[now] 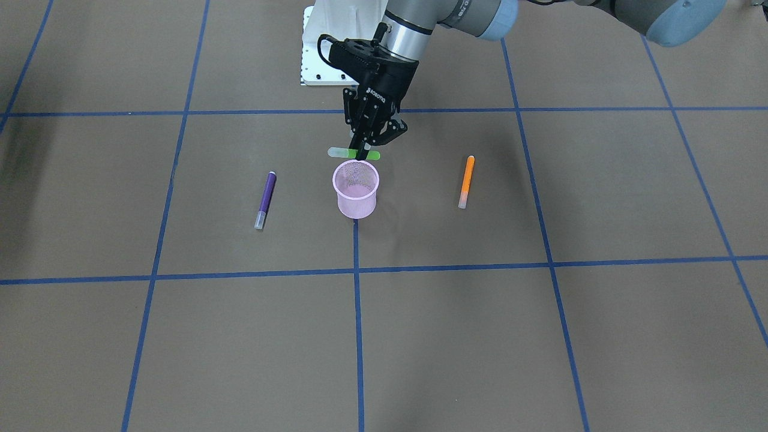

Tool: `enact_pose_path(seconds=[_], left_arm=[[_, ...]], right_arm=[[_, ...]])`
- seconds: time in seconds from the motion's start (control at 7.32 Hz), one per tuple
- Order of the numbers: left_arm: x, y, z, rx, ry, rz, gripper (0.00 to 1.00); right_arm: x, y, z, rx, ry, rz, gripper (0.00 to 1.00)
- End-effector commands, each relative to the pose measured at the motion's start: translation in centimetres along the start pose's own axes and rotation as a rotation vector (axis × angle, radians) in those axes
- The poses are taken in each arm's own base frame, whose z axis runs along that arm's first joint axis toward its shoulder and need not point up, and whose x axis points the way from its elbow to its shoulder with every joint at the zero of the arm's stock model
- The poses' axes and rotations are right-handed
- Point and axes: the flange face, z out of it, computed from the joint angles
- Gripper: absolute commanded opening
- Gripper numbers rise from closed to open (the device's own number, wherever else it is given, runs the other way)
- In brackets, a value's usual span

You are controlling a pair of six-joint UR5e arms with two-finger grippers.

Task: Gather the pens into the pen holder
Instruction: 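Carry the green marker with the left gripper and drop it into the pink cup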

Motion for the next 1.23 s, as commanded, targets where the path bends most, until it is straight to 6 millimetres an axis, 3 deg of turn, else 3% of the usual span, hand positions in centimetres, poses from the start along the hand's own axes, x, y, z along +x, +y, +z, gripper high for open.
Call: enact_pose_path(seconds=[0.0,0.41,0.82,0.96,1.09], left_arm=[[0.5,0.1,2.0,0.0,0.005,-0.018,0.0],[0.6,0.8,4.1,0.02,0.016,-0.076,0.0],[0.4,0.7,4.3,0.024,0.015,-0.081,0.68],[0.3,0.5,3.9,0.034,0.016,-0.084,0.87],[0.0,0.4,3.8,0.042,0.003,-0.086,0.99]], right_arm=[[-0.1,-0.1,0.2,-0.004,0.0,-0.001,1.0],[-0.1,-0.1,0.2,-0.005,0.0,-0.002,1.0],[-0.4,-0.3,0.1,-0.002,-0.001,-0.008,1.0],[-0.4,-0.4,0.1,-0.001,0.001,-0.007,1.0],[-0.5,-0.4,0.1,-0.001,-0.001,-0.007,1.0]])
